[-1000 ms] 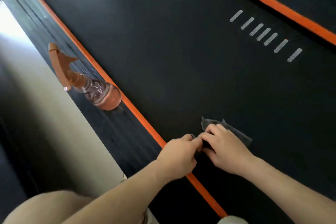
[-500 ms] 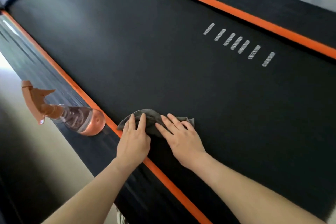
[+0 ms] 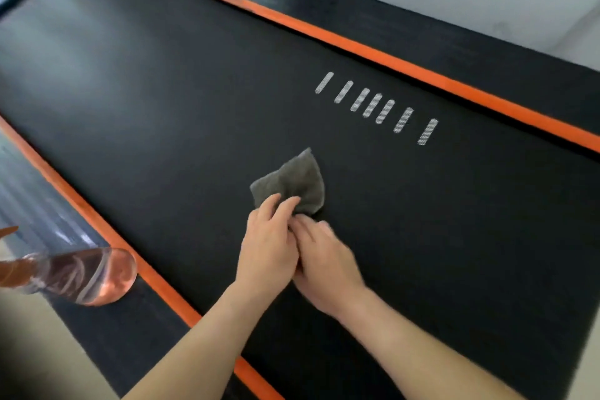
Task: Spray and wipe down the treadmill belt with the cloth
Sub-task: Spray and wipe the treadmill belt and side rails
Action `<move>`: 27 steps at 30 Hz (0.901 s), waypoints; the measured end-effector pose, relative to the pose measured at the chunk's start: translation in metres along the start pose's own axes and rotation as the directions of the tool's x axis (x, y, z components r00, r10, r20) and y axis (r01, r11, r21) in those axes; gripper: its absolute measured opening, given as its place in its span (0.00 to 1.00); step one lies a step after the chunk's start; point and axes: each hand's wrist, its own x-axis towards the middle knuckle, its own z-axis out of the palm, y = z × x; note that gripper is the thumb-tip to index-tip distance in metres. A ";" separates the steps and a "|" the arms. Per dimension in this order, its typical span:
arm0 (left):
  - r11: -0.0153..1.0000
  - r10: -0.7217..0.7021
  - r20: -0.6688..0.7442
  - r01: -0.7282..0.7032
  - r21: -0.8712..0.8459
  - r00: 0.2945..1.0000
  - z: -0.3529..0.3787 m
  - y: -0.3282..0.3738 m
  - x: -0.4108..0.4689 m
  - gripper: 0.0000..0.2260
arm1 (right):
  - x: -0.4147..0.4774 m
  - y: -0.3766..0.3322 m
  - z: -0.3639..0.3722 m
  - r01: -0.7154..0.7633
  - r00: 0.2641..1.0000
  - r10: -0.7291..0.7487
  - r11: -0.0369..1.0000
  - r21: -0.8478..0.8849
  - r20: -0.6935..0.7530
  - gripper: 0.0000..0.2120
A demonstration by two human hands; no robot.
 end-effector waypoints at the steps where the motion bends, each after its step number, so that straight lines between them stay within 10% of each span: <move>1: 1.000 -0.017 0.026 0.017 0.021 1.000 -0.001 -0.007 0.002 0.22 | 0.003 -0.012 0.010 0.006 0.996 -0.005 1.000 -0.011 0.087 0.31; 8: 0.994 0.048 0.054 -0.053 0.099 0.997 0.015 -0.028 0.046 0.26 | 0.046 0.019 0.027 0.047 0.998 -0.055 0.945 -0.324 -0.016 0.33; 16: 0.867 0.356 0.272 -0.424 0.261 0.894 0.040 0.056 0.135 0.29 | 0.089 0.147 -0.069 -0.365 0.915 0.219 0.806 -0.466 -0.338 0.28; 21: 0.768 0.503 0.346 -0.593 0.241 0.792 0.056 0.122 0.156 0.24 | 0.026 0.209 -0.122 -0.770 0.610 0.649 0.621 -0.147 -0.454 0.32; 27: 0.840 0.498 0.303 -0.539 0.065 0.813 0.058 0.122 0.160 0.25 | 0.074 0.157 -0.079 -0.582 0.776 0.487 0.797 -0.160 -0.401 0.28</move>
